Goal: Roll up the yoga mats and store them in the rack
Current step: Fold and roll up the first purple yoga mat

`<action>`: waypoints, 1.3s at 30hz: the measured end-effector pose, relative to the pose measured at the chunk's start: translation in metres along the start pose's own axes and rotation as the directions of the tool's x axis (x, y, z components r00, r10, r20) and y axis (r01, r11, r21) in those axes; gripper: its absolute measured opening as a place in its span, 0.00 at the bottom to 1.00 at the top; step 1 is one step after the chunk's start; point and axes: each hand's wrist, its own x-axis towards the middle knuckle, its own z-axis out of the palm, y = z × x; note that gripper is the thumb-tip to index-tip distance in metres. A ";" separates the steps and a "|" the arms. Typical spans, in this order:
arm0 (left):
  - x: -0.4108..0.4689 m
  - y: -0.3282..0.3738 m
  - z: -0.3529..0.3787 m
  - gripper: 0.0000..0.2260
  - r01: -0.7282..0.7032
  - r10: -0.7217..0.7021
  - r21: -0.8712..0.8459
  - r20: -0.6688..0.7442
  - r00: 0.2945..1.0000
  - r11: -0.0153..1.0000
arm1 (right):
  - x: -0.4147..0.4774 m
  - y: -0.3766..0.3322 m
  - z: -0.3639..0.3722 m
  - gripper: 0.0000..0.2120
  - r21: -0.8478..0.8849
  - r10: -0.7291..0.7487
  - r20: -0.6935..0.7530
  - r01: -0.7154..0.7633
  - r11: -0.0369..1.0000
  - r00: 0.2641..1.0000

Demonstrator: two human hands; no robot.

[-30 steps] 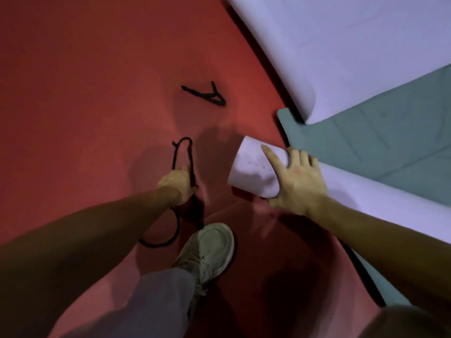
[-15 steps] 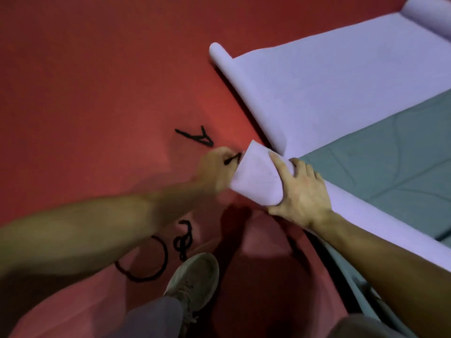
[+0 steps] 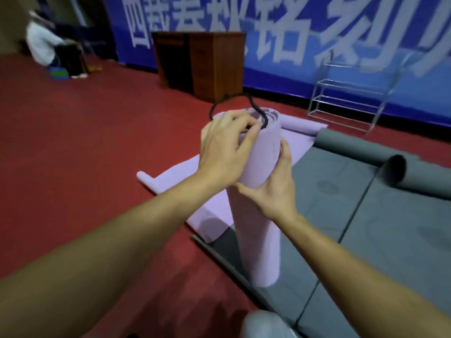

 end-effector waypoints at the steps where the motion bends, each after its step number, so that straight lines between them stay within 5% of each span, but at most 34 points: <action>1: -0.002 0.014 0.008 0.11 -0.055 0.054 0.034 0.021 0.998 0.998 | -0.004 0.004 -0.009 0.68 0.030 0.031 -0.009 -0.031 0.999 0.999; 7: -0.025 0.028 0.046 0.14 -0.211 0.199 0.146 0.091 0.976 0.967 | -0.017 0.028 -0.036 0.65 0.062 0.097 0.021 -0.098 0.993 0.995; 11: -0.011 0.025 0.054 0.15 -0.253 0.232 0.142 0.147 0.962 0.957 | 0.020 0.020 -0.054 0.60 0.102 -0.105 -0.084 0.114 0.988 0.991; 15: 0.009 0.007 0.048 0.12 -0.208 0.206 -0.009 0.206 0.957 0.978 | 0.045 0.007 -0.070 0.39 0.056 -0.276 0.035 0.273 0.960 0.961; 21: 0.007 -0.013 0.042 0.05 -0.180 0.187 -0.221 0.009 0.982 0.959 | 0.050 0.011 -0.070 0.12 0.093 -0.288 -0.030 0.289 0.953 0.957; 27: -0.002 -0.016 0.037 0.09 -0.241 0.253 -0.165 0.062 0.965 0.957 | 0.038 0.004 -0.069 0.02 0.235 -0.196 -0.065 0.206 0.950 0.979; 29: -0.006 -0.020 0.032 0.11 -0.267 0.280 -0.162 0.060 0.958 0.950 | 0.037 0.001 -0.071 0.06 0.214 -0.162 -0.079 0.175 0.961 0.984; 34: -0.020 -0.037 0.030 0.19 -0.058 0.046 -0.207 -0.064 0.997 0.977 | 0.026 0.013 -0.059 0.20 0.095 -0.060 -0.135 0.074 0.993 0.989; 39: -0.025 -0.043 0.030 0.10 0.061 -0.087 -0.232 -0.104 0.991 0.971 | 0.033 0.023 -0.057 0.07 0.260 0.114 -0.149 -0.073 0.963 0.982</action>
